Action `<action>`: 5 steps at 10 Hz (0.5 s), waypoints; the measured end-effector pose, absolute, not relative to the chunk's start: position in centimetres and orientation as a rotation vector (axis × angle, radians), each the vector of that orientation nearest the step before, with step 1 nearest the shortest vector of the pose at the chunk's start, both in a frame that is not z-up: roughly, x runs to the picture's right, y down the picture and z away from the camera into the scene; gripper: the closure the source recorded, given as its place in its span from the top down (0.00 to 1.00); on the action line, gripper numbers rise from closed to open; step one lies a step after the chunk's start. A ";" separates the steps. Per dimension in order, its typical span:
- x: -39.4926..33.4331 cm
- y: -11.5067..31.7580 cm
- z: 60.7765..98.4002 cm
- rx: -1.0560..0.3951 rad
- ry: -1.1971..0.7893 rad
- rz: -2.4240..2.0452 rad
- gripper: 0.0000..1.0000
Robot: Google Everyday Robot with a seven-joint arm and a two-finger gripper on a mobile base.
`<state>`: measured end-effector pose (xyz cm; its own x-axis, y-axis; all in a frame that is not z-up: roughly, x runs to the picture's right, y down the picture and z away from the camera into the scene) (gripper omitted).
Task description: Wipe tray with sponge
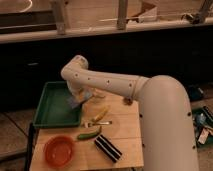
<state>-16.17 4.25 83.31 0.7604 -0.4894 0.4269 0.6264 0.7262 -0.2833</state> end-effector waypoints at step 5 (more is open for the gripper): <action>-17.7 4.9 84.7 -0.449 -0.380 -0.674 0.00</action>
<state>-17.72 4.89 84.71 0.7204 -0.5076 0.4727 0.6671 0.6936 -0.2719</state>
